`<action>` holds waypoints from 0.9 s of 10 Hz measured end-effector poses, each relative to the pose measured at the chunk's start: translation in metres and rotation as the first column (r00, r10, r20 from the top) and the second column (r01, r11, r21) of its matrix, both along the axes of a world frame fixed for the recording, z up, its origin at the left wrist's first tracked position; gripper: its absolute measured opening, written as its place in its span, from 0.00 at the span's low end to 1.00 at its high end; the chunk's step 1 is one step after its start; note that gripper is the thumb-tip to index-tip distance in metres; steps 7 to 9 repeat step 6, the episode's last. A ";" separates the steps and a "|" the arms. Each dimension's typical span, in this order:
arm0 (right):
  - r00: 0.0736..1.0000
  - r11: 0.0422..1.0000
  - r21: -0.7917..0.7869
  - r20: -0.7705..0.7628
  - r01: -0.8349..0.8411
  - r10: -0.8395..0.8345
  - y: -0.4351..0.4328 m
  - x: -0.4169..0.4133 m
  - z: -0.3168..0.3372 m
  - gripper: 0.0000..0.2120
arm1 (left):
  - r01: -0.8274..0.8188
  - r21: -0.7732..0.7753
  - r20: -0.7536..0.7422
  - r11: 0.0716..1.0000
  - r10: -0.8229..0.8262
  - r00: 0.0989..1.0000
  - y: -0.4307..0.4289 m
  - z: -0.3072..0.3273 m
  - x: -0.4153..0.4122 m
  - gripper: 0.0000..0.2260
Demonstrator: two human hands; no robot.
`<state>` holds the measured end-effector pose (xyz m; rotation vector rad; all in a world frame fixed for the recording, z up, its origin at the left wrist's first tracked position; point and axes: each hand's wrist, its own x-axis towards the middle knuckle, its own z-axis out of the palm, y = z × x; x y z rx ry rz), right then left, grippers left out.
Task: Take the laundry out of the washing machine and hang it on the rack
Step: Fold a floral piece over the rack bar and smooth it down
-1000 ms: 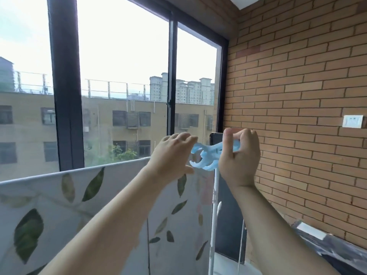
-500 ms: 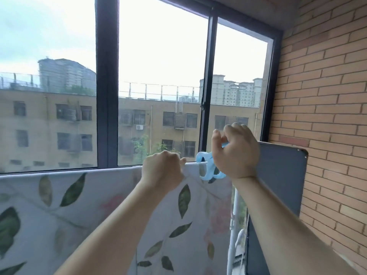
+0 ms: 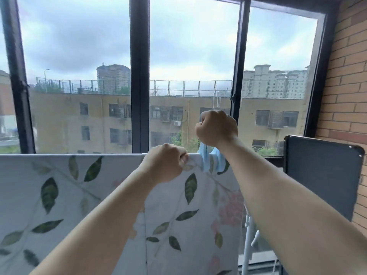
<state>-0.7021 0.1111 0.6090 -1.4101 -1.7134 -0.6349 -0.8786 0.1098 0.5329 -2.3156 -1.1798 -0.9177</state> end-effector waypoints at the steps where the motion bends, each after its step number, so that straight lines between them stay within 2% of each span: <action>1: 0.995 0.979 -0.197 0.091 0.061 -0.044 0.007 0.003 0.010 0.08 | -0.012 0.054 -0.015 0.998 0.013 1.000 0.000 -0.002 0.003 0.15; 2: 0.978 0.958 -0.271 0.205 0.090 -0.034 0.013 0.010 0.015 0.19 | -0.034 0.064 -0.031 0.997 0.036 0.999 -0.002 -0.004 0.006 0.16; 3: 0.976 0.964 -0.261 0.219 0.043 0.016 0.014 0.012 0.014 0.32 | -0.055 0.091 -0.029 0.994 0.058 0.998 0.001 -0.002 0.005 0.17; 4: 0.981 0.986 -0.128 0.150 -0.104 0.123 0.006 0.015 0.009 0.37 | -0.061 0.101 -0.044 0.993 0.066 0.997 0.002 -0.006 0.007 0.17; 5: 0.979 0.965 0.162 0.044 -0.205 0.201 -0.005 0.015 0.006 0.32 | -0.073 0.106 -0.047 0.992 0.078 0.996 0.000 -0.003 0.011 0.17; 6: 0.972 0.870 0.464 -0.073 -0.165 0.223 -0.025 0.029 -0.019 0.24 | -0.066 0.244 0.007 0.967 0.067 0.998 -0.019 -0.025 0.014 0.17; 9: 0.972 0.870 0.464 -0.073 -0.165 0.223 -0.025 0.029 -0.019 0.24 | -0.066 0.244 0.007 0.967 0.067 0.998 -0.019 -0.025 0.014 0.17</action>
